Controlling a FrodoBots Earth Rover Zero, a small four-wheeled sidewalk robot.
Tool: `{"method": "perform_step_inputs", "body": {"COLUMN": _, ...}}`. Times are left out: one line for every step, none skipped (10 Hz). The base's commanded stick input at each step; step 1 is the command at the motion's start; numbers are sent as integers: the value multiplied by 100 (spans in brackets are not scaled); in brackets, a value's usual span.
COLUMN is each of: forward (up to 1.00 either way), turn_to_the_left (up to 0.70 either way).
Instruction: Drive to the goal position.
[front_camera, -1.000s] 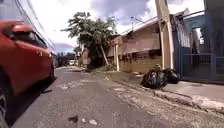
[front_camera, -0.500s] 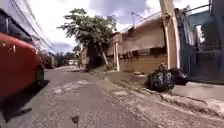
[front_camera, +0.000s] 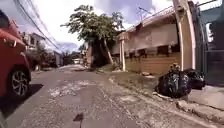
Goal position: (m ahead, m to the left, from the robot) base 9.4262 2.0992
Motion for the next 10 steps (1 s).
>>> {"method": "perform_step_inputs", "body": {"forward": 70, "turn_to_the_left": 27}}
{"method": "perform_step_inputs", "body": {"forward": 70, "turn_to_the_left": 27}}
{"method": "perform_step_inputs", "body": {"forward": 70, "turn_to_the_left": 0}}
{"method": "perform_step_inputs", "body": {"forward": 70, "turn_to_the_left": 0}}
{"method": "perform_step_inputs", "body": {"forward": 70, "turn_to_the_left": 0}}
{"method": "perform_step_inputs", "body": {"forward": 70, "turn_to_the_left": 17}}
{"method": "perform_step_inputs", "body": {"forward": 70, "turn_to_the_left": 27}}
{"method": "perform_step_inputs", "body": {"forward": 70, "turn_to_the_left": 0}}
{"method": "perform_step_inputs", "body": {"forward": 70, "turn_to_the_left": 0}}
{"method": "perform_step_inputs", "body": {"forward": 70, "turn_to_the_left": 0}}
